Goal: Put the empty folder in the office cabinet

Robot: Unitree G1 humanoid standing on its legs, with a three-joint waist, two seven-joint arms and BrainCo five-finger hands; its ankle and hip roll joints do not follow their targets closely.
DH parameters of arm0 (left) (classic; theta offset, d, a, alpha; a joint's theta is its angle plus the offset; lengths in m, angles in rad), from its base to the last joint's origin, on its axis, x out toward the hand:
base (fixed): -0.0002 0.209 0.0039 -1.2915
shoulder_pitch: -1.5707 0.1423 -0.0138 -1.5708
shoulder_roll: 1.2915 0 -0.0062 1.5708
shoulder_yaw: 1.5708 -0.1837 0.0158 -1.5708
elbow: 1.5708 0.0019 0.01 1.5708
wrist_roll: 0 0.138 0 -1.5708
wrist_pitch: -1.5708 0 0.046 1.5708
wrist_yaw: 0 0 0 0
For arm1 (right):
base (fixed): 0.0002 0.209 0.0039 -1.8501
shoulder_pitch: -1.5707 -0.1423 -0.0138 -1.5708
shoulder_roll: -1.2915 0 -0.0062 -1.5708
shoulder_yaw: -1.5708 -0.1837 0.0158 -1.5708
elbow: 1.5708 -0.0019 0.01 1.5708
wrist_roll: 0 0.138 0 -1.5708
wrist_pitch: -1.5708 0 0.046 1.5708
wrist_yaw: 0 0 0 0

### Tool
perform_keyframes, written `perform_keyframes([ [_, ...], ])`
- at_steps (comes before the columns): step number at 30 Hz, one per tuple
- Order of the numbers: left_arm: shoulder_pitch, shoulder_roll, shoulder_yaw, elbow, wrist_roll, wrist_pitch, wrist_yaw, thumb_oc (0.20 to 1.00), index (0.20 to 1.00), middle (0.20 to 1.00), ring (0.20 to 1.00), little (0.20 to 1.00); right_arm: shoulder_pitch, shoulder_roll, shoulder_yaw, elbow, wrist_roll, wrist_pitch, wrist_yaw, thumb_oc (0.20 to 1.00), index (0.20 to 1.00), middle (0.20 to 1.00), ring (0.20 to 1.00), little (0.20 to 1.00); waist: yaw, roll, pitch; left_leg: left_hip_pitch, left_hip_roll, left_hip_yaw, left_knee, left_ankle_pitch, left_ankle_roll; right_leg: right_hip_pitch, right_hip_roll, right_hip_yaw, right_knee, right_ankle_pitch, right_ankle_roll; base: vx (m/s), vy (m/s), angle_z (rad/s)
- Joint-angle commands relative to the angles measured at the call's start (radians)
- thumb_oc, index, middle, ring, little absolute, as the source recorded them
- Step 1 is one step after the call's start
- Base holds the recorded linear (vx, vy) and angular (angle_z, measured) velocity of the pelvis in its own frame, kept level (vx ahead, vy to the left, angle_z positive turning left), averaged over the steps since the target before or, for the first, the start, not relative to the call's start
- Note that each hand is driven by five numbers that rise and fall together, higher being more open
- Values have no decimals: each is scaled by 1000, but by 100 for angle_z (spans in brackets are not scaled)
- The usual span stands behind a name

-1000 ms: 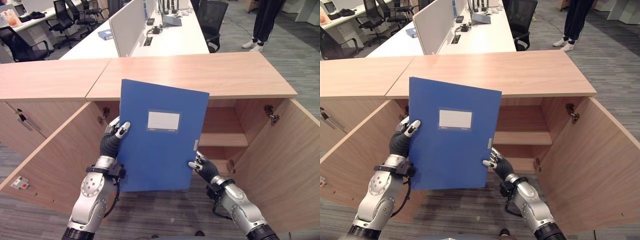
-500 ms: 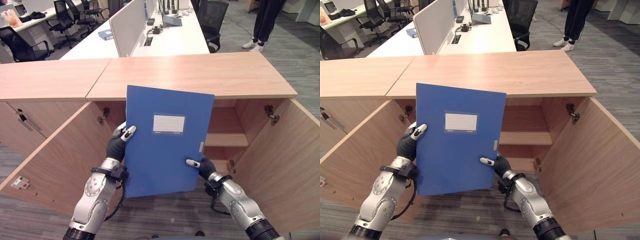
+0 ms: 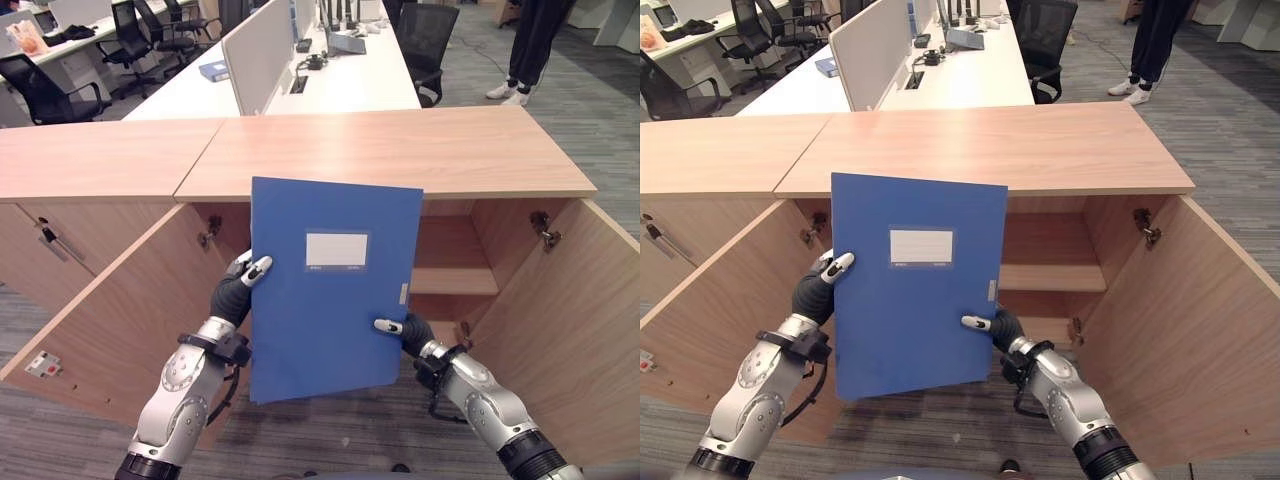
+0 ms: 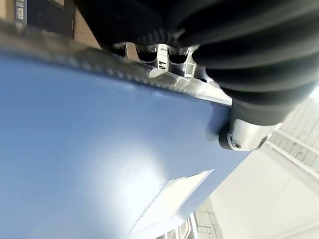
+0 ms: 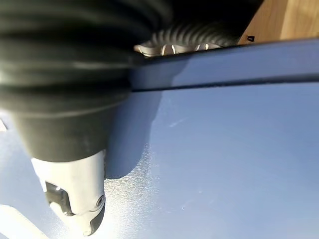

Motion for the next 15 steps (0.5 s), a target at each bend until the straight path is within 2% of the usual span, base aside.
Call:
perform_keyframes([
  [1, -73, 32, -89, -55, -54, -11, -134, 200, 200, 200, 200, 200, -143, 70, 17, -121, 99, -29, 58, 1000, 1000, 1000, 1000, 1000, 7, -46, -14, 2, 53, -19, 12, -57, -70, 79, -79, 32, 21, -125, 105, 0, 0, 0],
  [15, -58, 95, -45, -73, -22, 9, -234, 200, 200, 200, 200, 200, -154, -38, 21, -127, 15, 38, 162, 1000, 1000, 1000, 1000, 1000, 14, -57, -18, -1, 56, -20, 12, -55, -72, 76, -77, 29, 20, -121, 107, 0, 0, 0],
])
